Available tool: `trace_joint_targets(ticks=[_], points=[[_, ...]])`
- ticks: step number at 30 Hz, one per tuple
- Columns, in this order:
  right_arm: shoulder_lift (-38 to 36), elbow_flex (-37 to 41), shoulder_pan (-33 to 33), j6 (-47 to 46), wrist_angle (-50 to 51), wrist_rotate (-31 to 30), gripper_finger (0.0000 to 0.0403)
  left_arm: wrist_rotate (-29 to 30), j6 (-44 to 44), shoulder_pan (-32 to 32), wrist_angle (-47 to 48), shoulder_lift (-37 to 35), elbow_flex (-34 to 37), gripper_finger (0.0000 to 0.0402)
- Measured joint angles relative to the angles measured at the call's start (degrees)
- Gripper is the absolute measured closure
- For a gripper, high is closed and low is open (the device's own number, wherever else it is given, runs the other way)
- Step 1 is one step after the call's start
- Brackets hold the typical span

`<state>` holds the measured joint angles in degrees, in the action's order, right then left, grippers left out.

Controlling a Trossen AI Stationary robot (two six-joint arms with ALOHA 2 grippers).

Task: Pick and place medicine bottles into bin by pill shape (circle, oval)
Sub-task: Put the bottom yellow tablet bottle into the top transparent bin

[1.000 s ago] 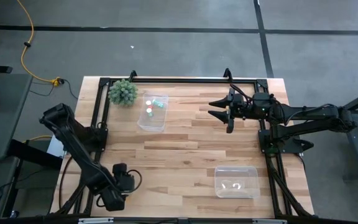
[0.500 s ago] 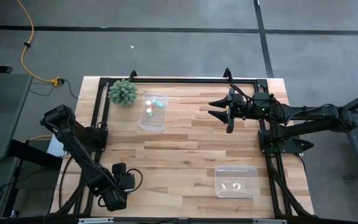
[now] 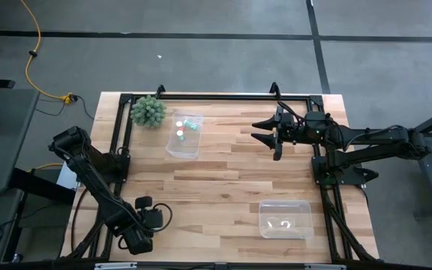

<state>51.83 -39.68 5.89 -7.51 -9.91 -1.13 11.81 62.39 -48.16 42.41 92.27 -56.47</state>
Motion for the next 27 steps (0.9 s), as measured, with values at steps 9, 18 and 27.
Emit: trace_joint_targets(ticks=[9,18,27], points=[[0.00,0.00,0.02,0.00,0.28,0.00,0.0233,1.03,-1.85,2.00,0.36,-3.90,0.02,0.0294],[0.00,0.00,0.01,0.00,0.25,0.00,0.0233,19.71,-15.88,13.15,1.86,-21.52,0.00,0.0288],[0.01,0.00,-0.03,-4.55,0.28,0.69,0.0233,20.96,-42.33,33.84,-20.86,-27.55,0.00,0.0287]])
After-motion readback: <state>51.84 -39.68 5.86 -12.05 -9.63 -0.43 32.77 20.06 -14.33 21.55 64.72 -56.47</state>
